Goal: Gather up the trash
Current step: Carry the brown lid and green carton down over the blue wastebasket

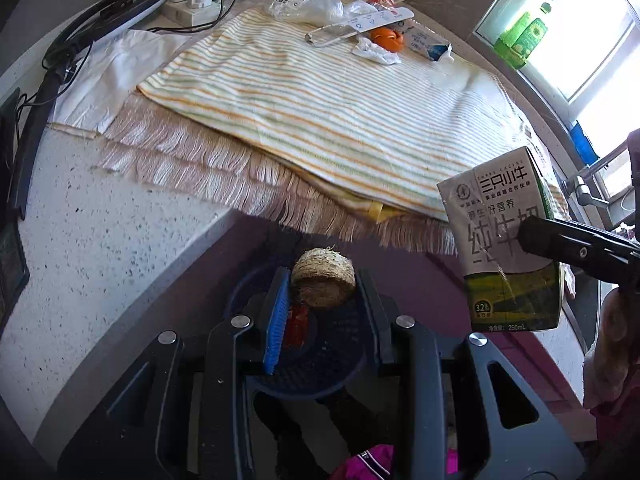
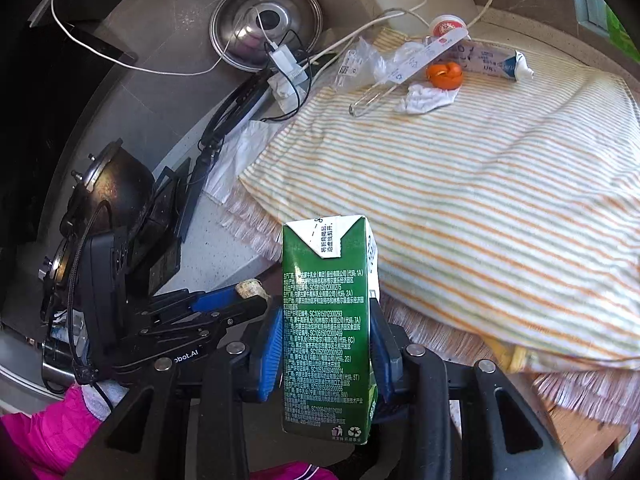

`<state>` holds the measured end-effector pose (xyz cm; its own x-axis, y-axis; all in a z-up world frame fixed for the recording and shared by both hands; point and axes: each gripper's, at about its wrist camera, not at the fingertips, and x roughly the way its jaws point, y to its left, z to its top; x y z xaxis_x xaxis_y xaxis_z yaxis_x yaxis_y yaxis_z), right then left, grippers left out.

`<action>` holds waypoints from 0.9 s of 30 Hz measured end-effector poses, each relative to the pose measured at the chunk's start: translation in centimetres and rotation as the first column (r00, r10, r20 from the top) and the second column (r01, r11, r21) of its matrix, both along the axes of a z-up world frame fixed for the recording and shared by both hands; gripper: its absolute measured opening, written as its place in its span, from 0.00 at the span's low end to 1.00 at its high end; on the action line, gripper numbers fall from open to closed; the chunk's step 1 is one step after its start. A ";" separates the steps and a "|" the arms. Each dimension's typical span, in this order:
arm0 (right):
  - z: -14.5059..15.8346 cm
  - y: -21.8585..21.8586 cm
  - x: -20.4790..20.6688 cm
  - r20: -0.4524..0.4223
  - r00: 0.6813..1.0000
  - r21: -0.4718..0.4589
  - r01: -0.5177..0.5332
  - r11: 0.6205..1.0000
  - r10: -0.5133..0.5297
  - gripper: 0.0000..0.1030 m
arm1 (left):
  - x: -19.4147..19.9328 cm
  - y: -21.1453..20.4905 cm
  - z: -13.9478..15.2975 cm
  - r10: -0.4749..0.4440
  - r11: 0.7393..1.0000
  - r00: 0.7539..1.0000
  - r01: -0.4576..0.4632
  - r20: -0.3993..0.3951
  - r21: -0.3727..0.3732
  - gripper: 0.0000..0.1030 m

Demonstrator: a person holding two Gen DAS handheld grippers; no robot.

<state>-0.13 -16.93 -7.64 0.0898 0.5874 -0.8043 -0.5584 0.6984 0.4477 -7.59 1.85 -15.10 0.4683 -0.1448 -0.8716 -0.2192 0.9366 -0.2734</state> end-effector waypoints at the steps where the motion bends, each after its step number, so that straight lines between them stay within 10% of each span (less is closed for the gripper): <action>1: -0.2 0.1 -0.5 0.003 1.000 -0.010 -0.001 1.000 0.001 0.38 | -0.3 0.0 -0.3 -0.004 1.000 1.000 0.004 -0.005 -0.002 0.31; 27: -9.3 1.4 -6.2 -0.090 0.996 -0.168 0.006 0.986 -0.021 0.38 | -4.3 -1.3 -10.3 -0.059 0.998 0.981 0.056 -0.187 -0.021 0.31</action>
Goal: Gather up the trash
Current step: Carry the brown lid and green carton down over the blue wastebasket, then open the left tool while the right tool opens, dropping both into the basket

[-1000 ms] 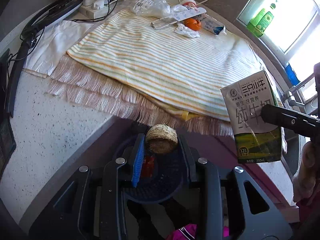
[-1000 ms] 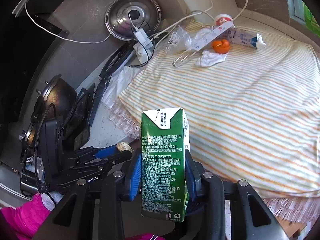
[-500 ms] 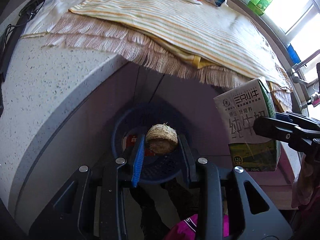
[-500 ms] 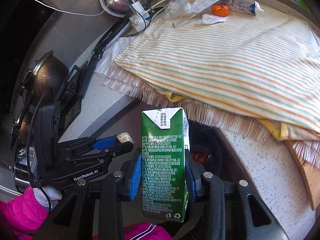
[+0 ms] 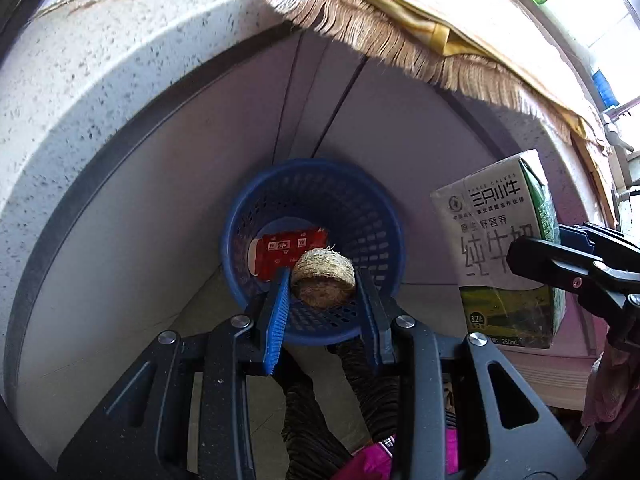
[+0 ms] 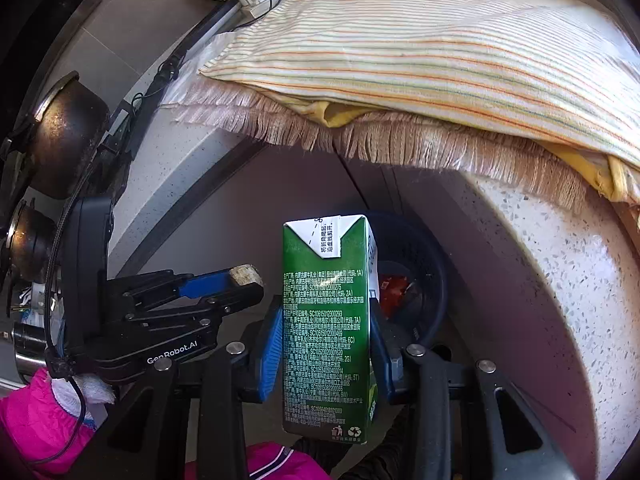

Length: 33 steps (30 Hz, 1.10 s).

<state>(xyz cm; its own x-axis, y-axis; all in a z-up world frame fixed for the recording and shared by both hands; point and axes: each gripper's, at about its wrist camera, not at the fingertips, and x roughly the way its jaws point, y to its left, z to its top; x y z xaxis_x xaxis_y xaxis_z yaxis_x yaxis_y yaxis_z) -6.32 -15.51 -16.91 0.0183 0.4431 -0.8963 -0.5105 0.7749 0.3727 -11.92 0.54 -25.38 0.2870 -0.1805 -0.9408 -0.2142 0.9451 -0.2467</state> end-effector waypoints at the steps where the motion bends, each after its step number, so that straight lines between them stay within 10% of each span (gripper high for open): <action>1: -0.2 0.1 -0.1 0.000 1.000 -0.004 0.000 1.000 0.000 0.38 | 0.2 -0.2 -0.2 0.000 1.000 1.000 0.000 -0.004 0.002 0.31; 27: -2.0 1.1 0.6 0.023 1.000 -0.047 0.003 0.999 -0.002 0.47 | 1.7 -0.2 -1.6 -0.017 0.998 0.999 0.019 -0.034 0.053 0.32; 33: -1.2 1.1 0.8 0.033 0.999 -0.031 0.006 0.999 -0.005 0.60 | 1.8 0.4 -1.5 -0.007 0.998 1.000 0.009 -0.024 0.063 0.50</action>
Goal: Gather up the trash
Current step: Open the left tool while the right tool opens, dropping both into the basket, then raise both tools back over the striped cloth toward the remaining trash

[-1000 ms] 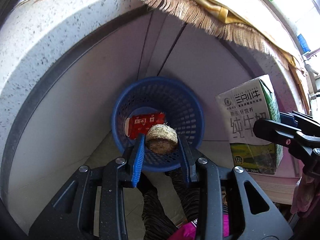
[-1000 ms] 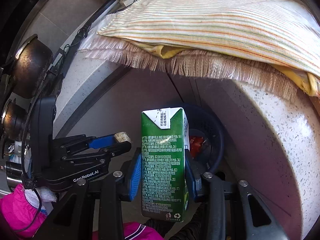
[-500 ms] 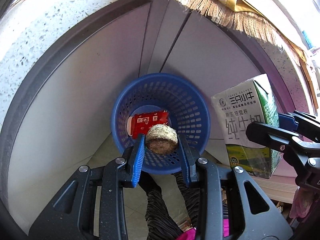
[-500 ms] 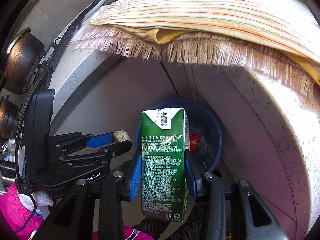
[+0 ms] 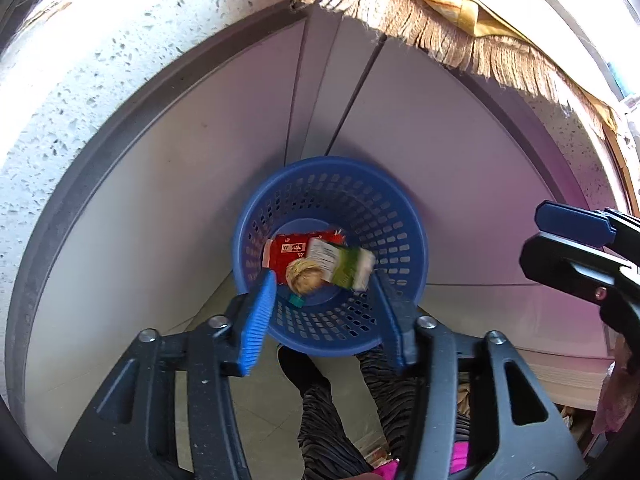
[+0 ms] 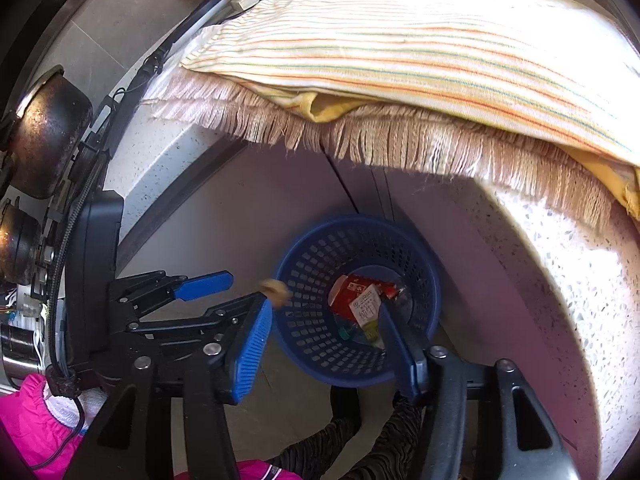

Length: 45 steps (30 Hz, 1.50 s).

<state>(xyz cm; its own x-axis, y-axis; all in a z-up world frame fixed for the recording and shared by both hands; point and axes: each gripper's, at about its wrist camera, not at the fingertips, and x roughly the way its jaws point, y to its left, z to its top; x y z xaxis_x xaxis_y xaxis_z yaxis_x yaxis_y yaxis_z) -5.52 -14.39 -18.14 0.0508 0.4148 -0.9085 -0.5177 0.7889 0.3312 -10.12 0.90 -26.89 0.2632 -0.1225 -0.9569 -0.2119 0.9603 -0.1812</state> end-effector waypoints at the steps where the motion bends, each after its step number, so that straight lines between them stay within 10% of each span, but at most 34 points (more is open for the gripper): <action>1: 0.1 0.0 0.0 0.003 1.000 0.002 -0.001 1.000 0.001 0.61 | 0.0 0.1 0.1 0.001 1.000 1.000 -0.001 0.000 0.001 0.52; 26: 7.0 -1.6 1.3 0.073 0.997 0.112 -0.010 0.994 0.001 0.86 | 0.1 1.3 5.5 0.040 0.999 0.996 -0.042 0.085 0.030 0.61; 45: 13.8 -4.5 10.9 0.188 0.981 0.219 -0.005 0.976 -0.037 0.99 | 8.5 1.4 13.8 0.067 0.995 0.960 -0.083 0.271 0.051 0.61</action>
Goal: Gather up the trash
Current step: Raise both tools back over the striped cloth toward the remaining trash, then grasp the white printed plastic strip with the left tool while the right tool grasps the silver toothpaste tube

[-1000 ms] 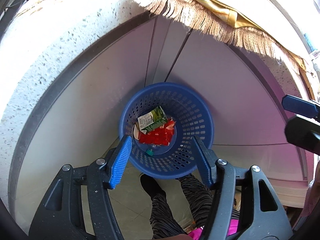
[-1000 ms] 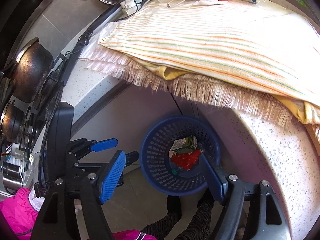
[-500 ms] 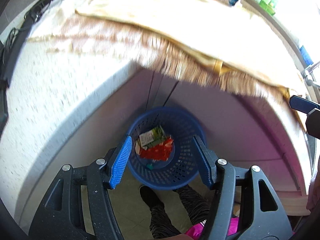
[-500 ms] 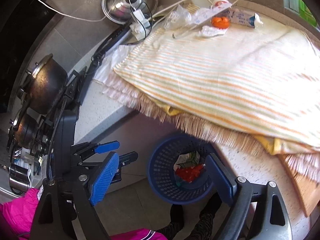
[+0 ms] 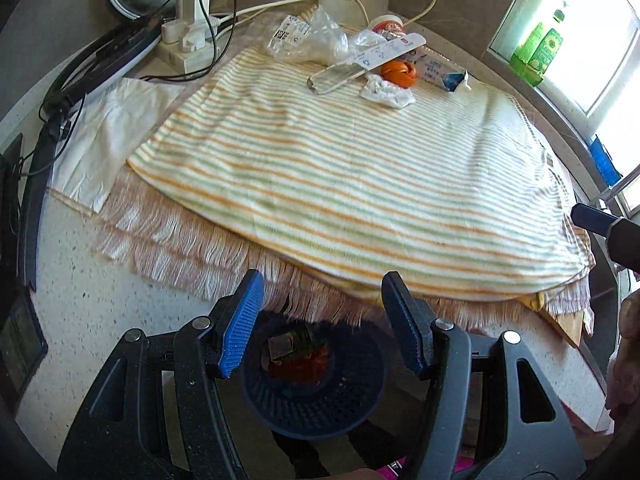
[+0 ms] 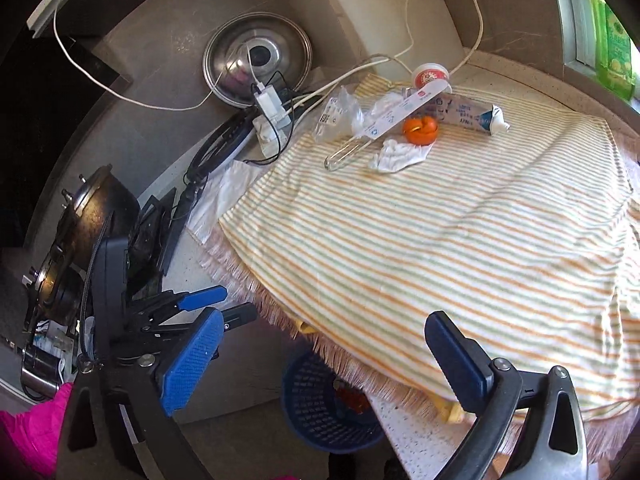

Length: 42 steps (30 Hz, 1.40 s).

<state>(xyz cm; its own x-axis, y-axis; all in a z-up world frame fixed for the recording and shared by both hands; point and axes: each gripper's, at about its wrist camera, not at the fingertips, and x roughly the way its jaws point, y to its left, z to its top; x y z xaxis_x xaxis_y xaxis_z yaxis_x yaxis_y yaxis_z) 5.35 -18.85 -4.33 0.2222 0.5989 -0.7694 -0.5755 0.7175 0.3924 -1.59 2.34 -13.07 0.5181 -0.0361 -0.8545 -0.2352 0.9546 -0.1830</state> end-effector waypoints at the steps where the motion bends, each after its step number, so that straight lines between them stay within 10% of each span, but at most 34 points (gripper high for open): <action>1: 0.2 -0.1 0.7 0.004 1.000 0.003 0.002 1.000 -0.002 0.99 | 0.6 -0.1 0.3 0.000 1.000 1.000 0.000 0.006 0.005 0.61; 42: -2.0 2.8 25.8 0.074 0.983 -0.191 -0.149 0.970 0.166 0.84 | 24.6 -1.9 1.7 -0.090 0.987 0.996 0.091 -0.019 0.134 0.61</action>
